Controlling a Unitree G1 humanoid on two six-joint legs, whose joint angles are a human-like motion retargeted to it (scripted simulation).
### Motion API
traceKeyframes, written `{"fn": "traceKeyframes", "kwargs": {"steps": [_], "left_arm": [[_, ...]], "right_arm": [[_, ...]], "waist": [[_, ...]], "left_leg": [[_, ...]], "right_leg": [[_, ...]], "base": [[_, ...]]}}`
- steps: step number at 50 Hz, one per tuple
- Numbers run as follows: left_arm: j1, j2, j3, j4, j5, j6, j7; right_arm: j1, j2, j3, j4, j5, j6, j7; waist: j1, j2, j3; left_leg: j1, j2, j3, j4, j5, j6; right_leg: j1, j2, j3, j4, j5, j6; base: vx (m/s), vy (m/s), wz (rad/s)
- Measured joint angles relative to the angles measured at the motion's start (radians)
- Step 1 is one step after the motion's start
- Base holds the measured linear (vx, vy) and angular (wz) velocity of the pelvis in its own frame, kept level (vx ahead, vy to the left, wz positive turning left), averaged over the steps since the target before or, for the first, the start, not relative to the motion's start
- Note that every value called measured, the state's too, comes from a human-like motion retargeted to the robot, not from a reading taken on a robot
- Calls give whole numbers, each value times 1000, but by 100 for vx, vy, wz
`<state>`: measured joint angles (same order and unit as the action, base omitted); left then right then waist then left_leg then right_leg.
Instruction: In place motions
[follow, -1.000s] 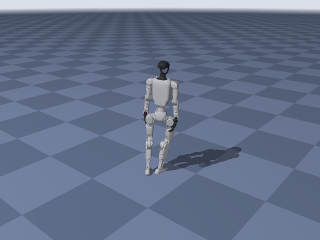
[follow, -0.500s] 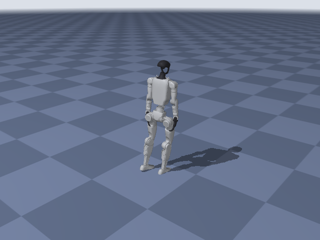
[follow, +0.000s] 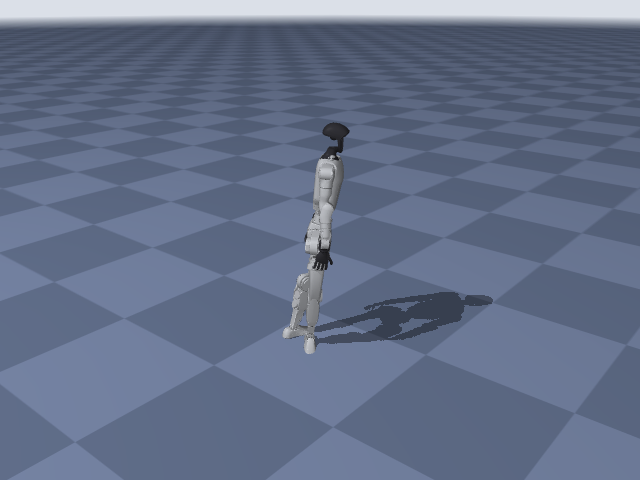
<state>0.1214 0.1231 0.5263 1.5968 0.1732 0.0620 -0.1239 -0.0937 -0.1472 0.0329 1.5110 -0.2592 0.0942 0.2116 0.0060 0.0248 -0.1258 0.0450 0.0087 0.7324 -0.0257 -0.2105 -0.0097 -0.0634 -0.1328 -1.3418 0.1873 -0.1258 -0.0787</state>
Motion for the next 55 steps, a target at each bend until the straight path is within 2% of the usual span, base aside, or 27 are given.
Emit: {"fn": "traceKeyframes", "kwargs": {"steps": [3, 8, 12, 17, 20, 23, 26, 27, 28, 30, 32, 36, 40, 43, 47, 48, 50, 53, 55], "left_arm": [[7, -9, -1, 13, -16, 5, 3], [-15, -11, -46, -3, -8, 14, -24], [-48, -11, -82, -48, 31, 16, -25], [-86, -30, -116, -130, 10, -4, -43], [-94, -45, -113, -156, -21, -25, -78], [-99, -48, -112, -167, -21, -26, -126], [-99, -39, -133, -177, -2, -25, -139], [-97, -35, -142, -181, 4, -27, -133], [-93, -31, -151, -184, 9, -29, -123], [-81, -32, -157, -177, 15, -37, -94], [-78, -39, -145, -152, 11, -42, -63], [-75, -59, -113, -103, -20, -48, -29], [-63, -66, -105, -67, -26, -43, -29], [-54, -67, -109, -44, -16, -40, -20], [-39, -67, -116, -38, -2, -47, -6], [-36, -66, -119, -40, 0, -52, -3], [-31, -67, -120, -46, 4, -60, 3], [-30, -66, -117, -48, 10, -60, -13], [-40, -64, -123, -56, 14, -55, -22]], "right_arm": [[7, -5, -35, -12, 26, -2, 6], [27, -30, -90, -23, 50, -10, -11], [66, -46, -150, 6, 75, 3, -62], [113, -58, -226, 89, 182, 19, -103], [126, -49, -243, 133, 221, 32, -104], [133, -29, -236, 147, 228, 35, -83], [134, -5, -212, 137, 206, 37, -45], [132, 3, -200, 133, 193, 39, -36], [129, 10, -185, 129, 177, 41, -30], [120, 21, -146, 121, 140, 44, -28], [102, 29, -101, 106, 100, 48, -34], [56, 39, -6, 62, 30, 40, -36], [24, 48, 64, 6, -33, 27, -9], [17, 53, 89, -29, -56, 18, 7], [26, 57, 95, -52, -50, 9, 12], [30, 56, 91, -52, -45, 8, 15], [38, 51, 80, -45, -37, 8, 25], [51, 37, 53, -6, -41, 15, 30], [62, 35, 29, 20, -26, 25, 2]], "waist": [[-72, 30, -22], [-273, 136, -27], [-361, 197, -52], [-333, 205, -77], [-344, 195, -87], [-357, 139, -93], [-344, 41, -83], [-332, 16, -77], [-320, 6, -71], [-318, 6, -67], [-312, 8, -62], [-267, -13, -8], [-246, -28, 43], [-230, -23, 63], [-217, 4, 87], [-214, 14, 93], [-202, 29, 95], [-259, 49, 38], [-281, 53, 28]], "left_leg": [[-3, 15, 99, 9, -10, -18], [-1, 50, 143, 17, -20, -36], [-2, 67, 180, 31, -19, -59], [44, 65, 240, 53, 15, -87], [70, 72, 258, 100, 70, -83], [80, 77, 258, 223, 154, -11], [28, 135, 178, 515, 212, 131], [-8, 169, 134, 631, 217, 170], [-57, 209, 73, 741, 207, 181], [-181, 210, -145, 868, 187, 144], [-256, 156, -292, 892, 182, 120], [-314, 103, -418, 873, 133, 124], [-327, 29, -536, 759, 62, 119], [-322, -45, -686, 624, 42, 57], [-251, -93, -861, 380, 51, 1], [-228, -95, -893, 316, 70, -8], [-193, -99, -917, 209, 167, 34], [-199, -63, -834, 185, 145, 10], [-186, -78, -879, 151, 166, 11]], "right_leg": [[-46, 15, 65, -5, 12, -7], [-76, 57, 137, -37, 24, 2], [-105, 73, 200, -53, 21, 8], [-124, 81, 327, -58, 14, 0], [-124, 78, 397, -75, 19, -10], [-115, 34, 483, -94, 30, -15], [-92, -38, 581, -109, 45, -11], [-86, -49, 617, -113, 50, -11], [-83, -44, 650, -121, 54, -14], [-81, -22, 690, -138, 65, -20], [-94, -15, 730, -132, 73, -24], [-95, -13, 849, -112, 92, -30], [-77, -1, 949, -107, 111, -32], [-74, 29, 1039, -106, 124, -30], [-53, 93, 1132, -108, 134, -30], [-44, 115, 1152, -109, 135, -29], [-31, 147, 1196, -111, 134, -25], [-57, 148, 1196, -110, 128, -13], [-57, 147, 1198, -111, 127, -6]], "base": [[-56, 34, -174], [-44, 37, -48], [-24, 38, -63], [-18, 30, -125], [-8, 18, -112], [-20, 16, -107], [-10, 6, -134], [-12, 3, -180], [-10, 3, -169], [-11, 5, -151], [-17, 12, -169], [-19, 10, -215], [-14, 4, -183], [-5, 0, -167], [6, -5, -144], [15, -7, -132], [21, -8, -110], [21, -13, -22], [9, -16, -17]]}}
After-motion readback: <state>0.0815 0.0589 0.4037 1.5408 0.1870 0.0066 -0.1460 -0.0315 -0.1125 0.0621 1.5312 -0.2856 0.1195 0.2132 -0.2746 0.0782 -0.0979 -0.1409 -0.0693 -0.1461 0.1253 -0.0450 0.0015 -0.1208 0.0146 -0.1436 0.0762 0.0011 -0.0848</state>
